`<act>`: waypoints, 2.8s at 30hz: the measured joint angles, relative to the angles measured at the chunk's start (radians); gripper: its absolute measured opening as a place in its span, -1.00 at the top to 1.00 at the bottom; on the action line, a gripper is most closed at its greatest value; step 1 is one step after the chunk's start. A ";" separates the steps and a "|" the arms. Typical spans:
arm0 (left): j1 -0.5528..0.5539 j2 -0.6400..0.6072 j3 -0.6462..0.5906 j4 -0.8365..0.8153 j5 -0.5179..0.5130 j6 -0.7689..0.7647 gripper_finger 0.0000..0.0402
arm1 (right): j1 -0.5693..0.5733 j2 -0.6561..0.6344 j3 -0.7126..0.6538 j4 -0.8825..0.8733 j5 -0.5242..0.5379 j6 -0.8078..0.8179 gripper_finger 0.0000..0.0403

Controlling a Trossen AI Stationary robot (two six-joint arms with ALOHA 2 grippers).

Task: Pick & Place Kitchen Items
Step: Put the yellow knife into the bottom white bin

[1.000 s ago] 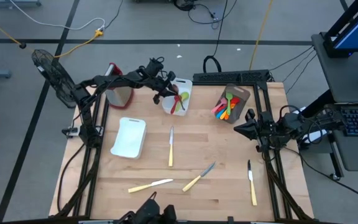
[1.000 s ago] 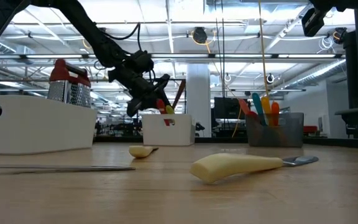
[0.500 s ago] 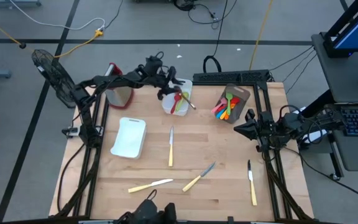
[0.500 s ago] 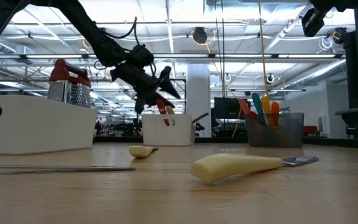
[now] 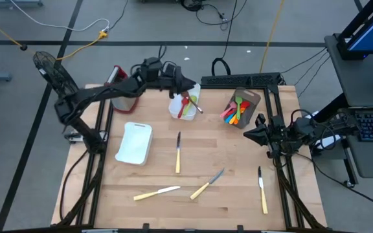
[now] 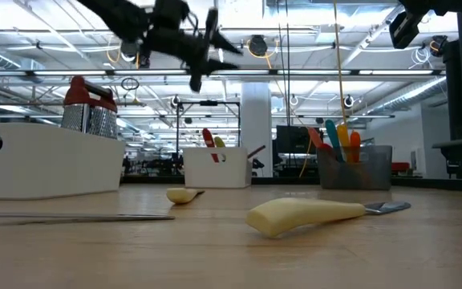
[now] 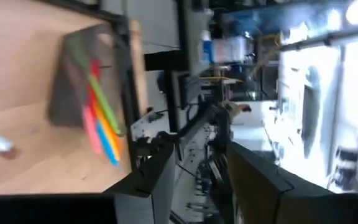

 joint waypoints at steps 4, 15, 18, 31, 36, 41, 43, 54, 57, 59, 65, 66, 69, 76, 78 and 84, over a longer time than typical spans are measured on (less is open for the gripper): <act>-0.118 -0.058 0.000 -0.009 -0.122 0.127 0.32 | 0.000 0.000 0.000 -0.026 0.000 -0.008 0.98; -0.483 -0.075 0.000 -0.229 -0.468 0.283 0.37 | 0.000 0.001 0.000 -0.089 0.000 -0.012 0.98; -0.567 -0.071 0.000 -0.389 -0.600 0.233 0.37 | 0.000 0.001 0.000 -0.089 0.000 -0.025 0.98; -0.771 -0.020 -0.002 -0.586 -0.883 0.173 0.37 | 0.000 0.001 0.000 -0.008 0.008 -0.077 0.98; -0.774 0.069 0.000 -0.618 -0.854 0.126 0.37 | 0.000 0.002 0.000 0.004 0.008 -0.081 0.98; -0.773 0.166 -0.001 -0.626 -0.717 0.013 0.37 | 0.000 0.002 0.000 0.009 0.010 -0.077 0.98; -0.773 0.200 0.000 -0.636 -0.686 -0.031 0.37 | 0.000 0.002 0.000 0.008 0.009 -0.076 0.98; -0.772 0.217 0.000 -0.713 -0.666 -0.091 0.37 | 0.000 0.002 0.000 0.009 0.011 -0.074 0.98; -0.768 0.219 0.001 -0.720 -0.666 -0.095 0.37 | 0.000 0.002 0.000 0.009 0.011 -0.074 0.98; -0.764 0.228 0.001 -0.733 -0.666 -0.098 0.37 | 0.000 0.002 0.000 0.009 0.010 -0.074 0.98; -0.756 0.230 0.000 -0.738 -0.666 -0.060 0.37 | 0.000 0.002 0.000 0.008 0.008 -0.074 0.98; -0.755 0.230 0.000 -0.736 -0.667 -0.058 0.37 | 0.000 0.002 0.000 0.008 0.008 -0.074 0.98; -0.756 0.230 0.000 -0.719 -0.668 -0.055 0.37 | 0.000 0.002 0.000 0.008 0.008 -0.074 0.98; -0.753 0.230 0.000 -0.743 -0.676 -0.072 0.36 | 0.000 0.002 0.000 0.008 0.007 -0.074 0.98; -0.751 0.230 0.000 -0.760 -0.676 -0.080 0.31 | 0.000 0.002 0.000 0.008 0.005 -0.074 0.98; -0.750 0.230 0.000 -0.762 -0.677 -0.086 0.00 | 0.000 0.002 0.000 0.008 0.003 -0.074 0.98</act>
